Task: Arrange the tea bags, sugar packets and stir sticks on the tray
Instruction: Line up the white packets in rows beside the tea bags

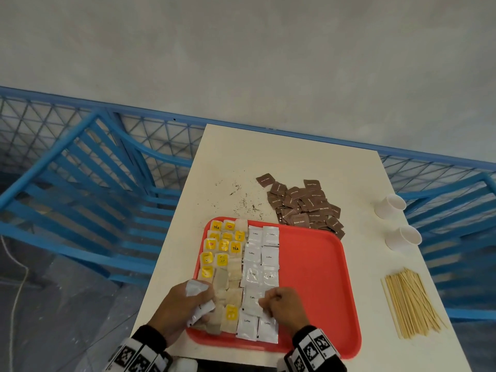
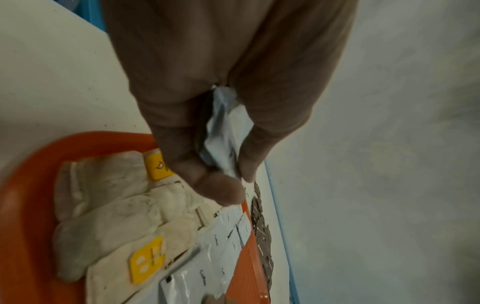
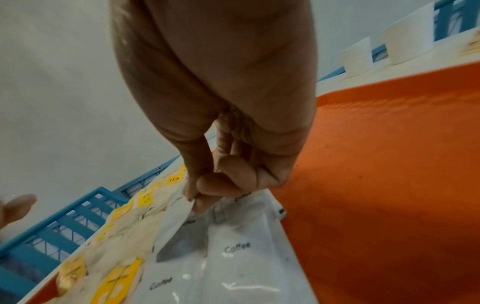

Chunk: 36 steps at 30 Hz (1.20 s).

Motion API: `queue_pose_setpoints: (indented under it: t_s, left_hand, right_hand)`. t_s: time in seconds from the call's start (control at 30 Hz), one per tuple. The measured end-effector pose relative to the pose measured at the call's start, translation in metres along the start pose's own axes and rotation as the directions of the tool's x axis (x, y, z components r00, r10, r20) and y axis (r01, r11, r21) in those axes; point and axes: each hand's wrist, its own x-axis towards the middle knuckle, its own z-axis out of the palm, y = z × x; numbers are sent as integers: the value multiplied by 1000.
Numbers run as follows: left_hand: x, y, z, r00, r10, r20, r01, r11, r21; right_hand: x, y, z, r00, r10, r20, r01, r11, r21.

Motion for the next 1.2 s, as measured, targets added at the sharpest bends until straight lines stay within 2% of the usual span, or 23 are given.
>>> queue_pose_setpoints:
  t_s: [0.2,0.33,0.4,0.53,0.63,0.7,0.77,0.83,0.97,1.07,1.2]
  left_hand:
    - [-3,-2,-6,1000,-13,-21,13,1000,7]
    - [1,-1,-6,972,-183,-145,167,979,-117]
    - [2,2,-4,961,-241,-134,214,958,-189]
    - [4,11,4,951,-291,-104,235,899,-371]
    - [6,14,9,954,-292,-68,228,856,-464]
    - [9,16,15,959,-275,-64,218,866,-451]
    - [12,20,26,967,-248,-61,201,886,-419]
    - [14,24,39,974,-220,-47,185,904,-386]
    - [18,26,59,977,-206,-52,183,942,-280]
    - [19,25,63,971,-221,-94,206,967,-147]
    - [16,28,68,971,-231,-68,230,973,-22]
  right_hand:
    - [9,6,11,992,10,-126,-15,999,-45]
    - [6,8,12,973,-75,-218,44,989,-144]
    - [3,7,13,974,-112,-197,75,980,-184]
    - [-1,2,19,984,-143,-109,114,964,-240]
    - [-8,-12,15,959,-261,-113,225,939,-262]
    - [-20,-29,11,938,-337,-78,324,935,-148]
    - [-32,-48,7,941,-336,31,336,942,-15]
    - [-38,-58,6,930,-350,109,352,936,-1]
    - [-35,-62,-5,919,-379,110,382,924,-3]
    - [-28,-60,-25,930,-350,111,346,937,54]
    - [-20,-55,-50,933,-329,147,320,944,80]
